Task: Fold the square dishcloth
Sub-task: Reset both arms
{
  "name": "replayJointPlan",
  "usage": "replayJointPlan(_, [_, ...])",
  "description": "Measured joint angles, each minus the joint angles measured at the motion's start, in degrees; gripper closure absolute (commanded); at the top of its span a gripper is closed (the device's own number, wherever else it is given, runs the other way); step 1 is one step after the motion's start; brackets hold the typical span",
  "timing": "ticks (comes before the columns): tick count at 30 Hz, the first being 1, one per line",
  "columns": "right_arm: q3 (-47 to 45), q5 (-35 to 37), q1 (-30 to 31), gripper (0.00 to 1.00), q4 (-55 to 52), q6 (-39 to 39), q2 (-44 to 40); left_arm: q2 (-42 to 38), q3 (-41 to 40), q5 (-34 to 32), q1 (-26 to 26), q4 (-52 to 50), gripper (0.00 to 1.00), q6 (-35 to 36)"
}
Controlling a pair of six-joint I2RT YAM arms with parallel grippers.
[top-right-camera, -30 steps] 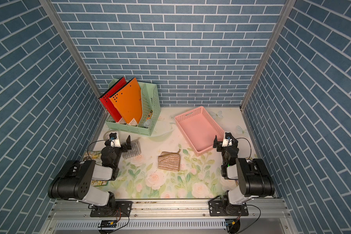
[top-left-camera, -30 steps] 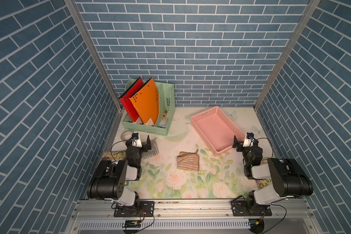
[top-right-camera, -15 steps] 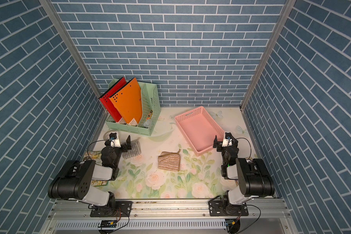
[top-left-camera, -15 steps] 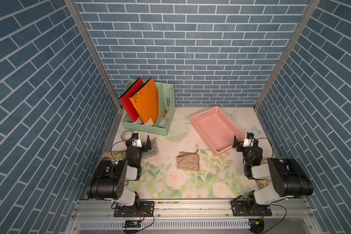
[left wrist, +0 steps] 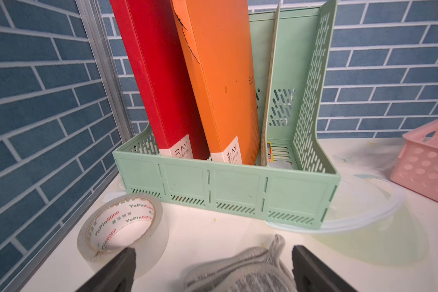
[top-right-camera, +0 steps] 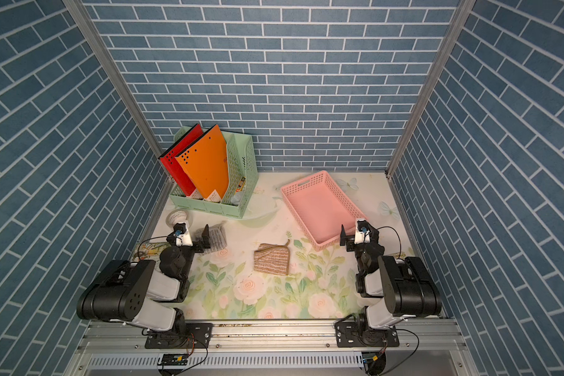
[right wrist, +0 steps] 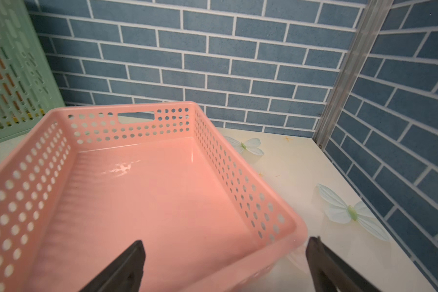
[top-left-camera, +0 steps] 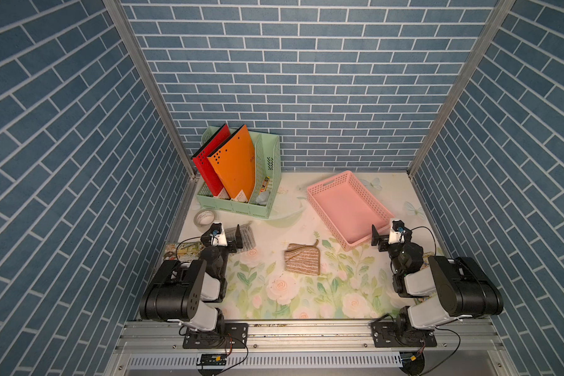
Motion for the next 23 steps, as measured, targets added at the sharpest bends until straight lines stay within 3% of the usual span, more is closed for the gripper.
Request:
replayJointPlan(4, [4.0, 2.0, 0.1, 0.0, -4.0, 0.3, 0.0, 0.3, 0.2, -1.9, 0.0, 1.4, 0.0, -0.5])
replayJointPlan(9, [8.0, 6.1, 0.1, 0.0, -5.8, 0.8, 0.0, -0.5, 10.1, -5.8, -0.9, -5.9, 0.0, -1.2])
replayJointPlan(23, [8.0, 7.0, 0.1, 0.0, -8.3, 0.7, 0.0, -0.4, 10.6, -4.8, -0.6, -11.8, 0.0, -1.1])
